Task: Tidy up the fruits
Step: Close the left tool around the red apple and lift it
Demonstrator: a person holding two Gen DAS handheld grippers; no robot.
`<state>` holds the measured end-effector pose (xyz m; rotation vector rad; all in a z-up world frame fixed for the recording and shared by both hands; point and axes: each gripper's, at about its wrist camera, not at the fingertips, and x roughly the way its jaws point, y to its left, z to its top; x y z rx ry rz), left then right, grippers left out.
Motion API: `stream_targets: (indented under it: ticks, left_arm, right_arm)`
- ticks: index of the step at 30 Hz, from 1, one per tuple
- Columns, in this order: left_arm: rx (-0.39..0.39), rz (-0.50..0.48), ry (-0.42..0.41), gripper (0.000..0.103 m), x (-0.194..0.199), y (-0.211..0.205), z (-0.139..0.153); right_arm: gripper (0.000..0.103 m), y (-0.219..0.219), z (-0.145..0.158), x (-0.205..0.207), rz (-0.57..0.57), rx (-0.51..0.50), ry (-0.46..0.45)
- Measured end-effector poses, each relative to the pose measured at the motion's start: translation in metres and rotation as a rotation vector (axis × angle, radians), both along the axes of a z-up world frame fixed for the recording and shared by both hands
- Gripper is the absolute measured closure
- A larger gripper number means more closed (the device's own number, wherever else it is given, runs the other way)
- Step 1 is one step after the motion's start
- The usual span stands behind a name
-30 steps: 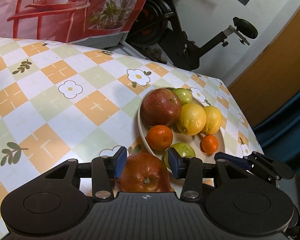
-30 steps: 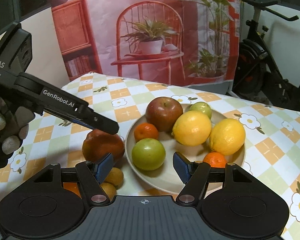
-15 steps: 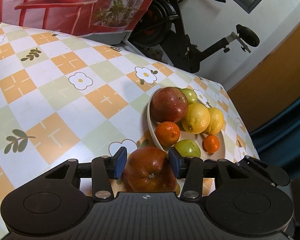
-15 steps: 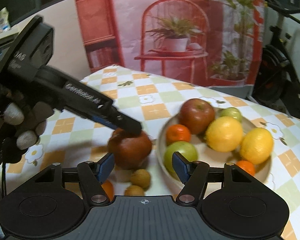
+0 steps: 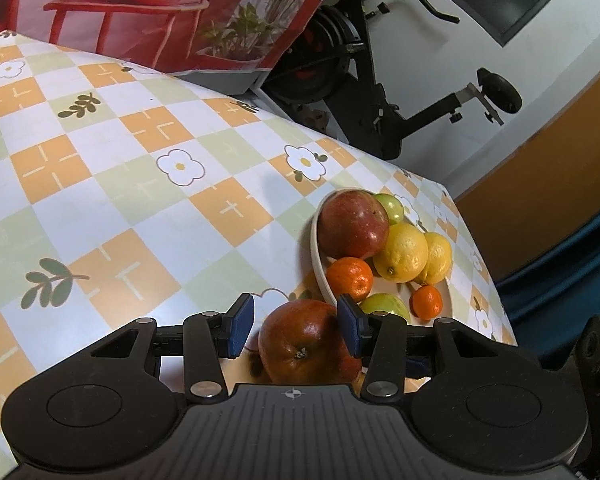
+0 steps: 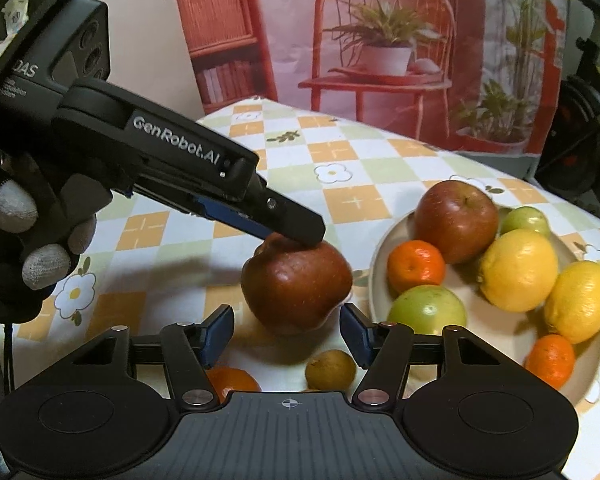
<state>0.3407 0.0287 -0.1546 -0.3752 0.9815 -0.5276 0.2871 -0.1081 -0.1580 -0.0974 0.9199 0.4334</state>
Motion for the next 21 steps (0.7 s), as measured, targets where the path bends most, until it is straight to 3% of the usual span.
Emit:
stream_targets:
  ticks: [14,21]
  left_arm:
    - [-0.097,-0.017,0.077,0.056,-0.001,0.011,-0.008]
    - [-0.096,-0.024,0.080,0.056,-0.001,0.009,-0.009]
  right_arm:
    - [0.052,0.002,-0.011,0.013,-0.017,0.010,0.030]
    - [0.053,0.001,-0.012,0.014,-0.018,0.022,0.029]
